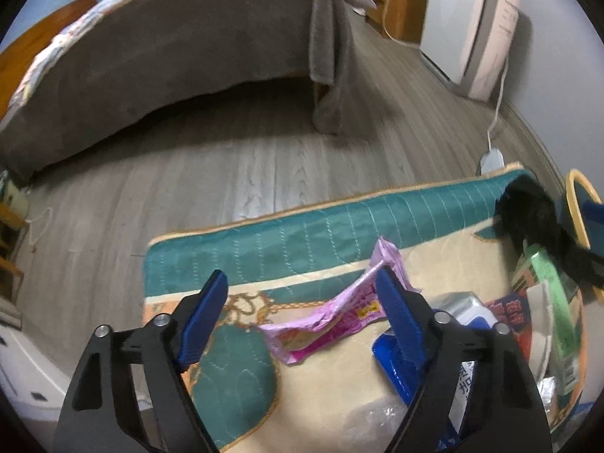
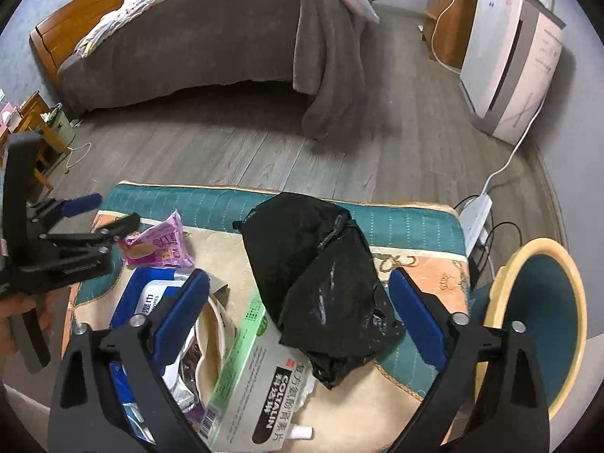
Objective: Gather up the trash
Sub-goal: 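Grasp the pink wrapper with the left gripper while the right grasps the black bag, then carry the pink wrapper and black bag over the bin with both grippers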
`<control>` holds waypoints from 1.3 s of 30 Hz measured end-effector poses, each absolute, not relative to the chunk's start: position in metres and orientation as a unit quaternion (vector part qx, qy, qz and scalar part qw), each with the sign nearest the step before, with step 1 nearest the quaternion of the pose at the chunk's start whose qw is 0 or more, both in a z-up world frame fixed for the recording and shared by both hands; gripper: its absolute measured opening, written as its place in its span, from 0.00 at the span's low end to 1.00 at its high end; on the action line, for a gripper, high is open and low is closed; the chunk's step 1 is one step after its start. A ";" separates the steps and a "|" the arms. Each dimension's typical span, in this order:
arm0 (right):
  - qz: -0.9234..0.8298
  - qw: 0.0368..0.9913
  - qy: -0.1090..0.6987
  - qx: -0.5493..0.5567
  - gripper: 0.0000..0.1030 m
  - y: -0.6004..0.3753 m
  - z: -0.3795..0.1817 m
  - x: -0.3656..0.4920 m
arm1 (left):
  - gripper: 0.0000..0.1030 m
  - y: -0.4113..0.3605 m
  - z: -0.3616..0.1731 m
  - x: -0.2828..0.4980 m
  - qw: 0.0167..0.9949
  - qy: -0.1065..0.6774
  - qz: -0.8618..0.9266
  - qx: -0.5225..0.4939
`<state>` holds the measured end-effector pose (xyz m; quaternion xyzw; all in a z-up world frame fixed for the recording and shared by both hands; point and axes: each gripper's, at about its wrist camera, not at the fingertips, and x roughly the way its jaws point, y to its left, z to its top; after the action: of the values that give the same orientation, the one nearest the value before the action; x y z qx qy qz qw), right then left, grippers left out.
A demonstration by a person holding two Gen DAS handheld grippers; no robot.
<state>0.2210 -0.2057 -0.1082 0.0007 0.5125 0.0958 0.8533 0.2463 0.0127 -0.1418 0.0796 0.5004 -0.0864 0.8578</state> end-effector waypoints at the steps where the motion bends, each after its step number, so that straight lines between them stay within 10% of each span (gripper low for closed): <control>1: 0.099 0.853 0.513 0.001 0.88 -0.205 -0.109 0.222 | 0.74 0.010 -0.144 0.247 0.856 0.503 -0.091 0.084; 8: 0.110 0.839 0.533 -0.004 0.77 -0.202 -0.120 0.230 | 0.64 -0.004 -0.169 0.256 0.830 0.532 -0.117 0.123; 12: 0.111 0.817 0.566 0.021 0.34 -0.208 -0.132 0.230 | 0.39 -0.006 -0.183 0.257 0.809 0.557 -0.128 0.137; 16: 0.110 0.826 0.551 0.044 0.12 -0.218 -0.120 0.225 | 0.12 -0.008 -0.180 0.249 0.807 0.555 -0.138 0.149; 39: -0.008 0.897 0.427 0.115 0.07 -0.382 -0.005 0.139 | 0.10 -0.126 -0.026 0.141 0.895 0.363 -0.224 0.131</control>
<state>0.1394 -0.3822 -0.0048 0.1154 0.4267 -0.0077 0.8970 0.1408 -0.1255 -0.0265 0.1315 0.3632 -0.2236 0.8949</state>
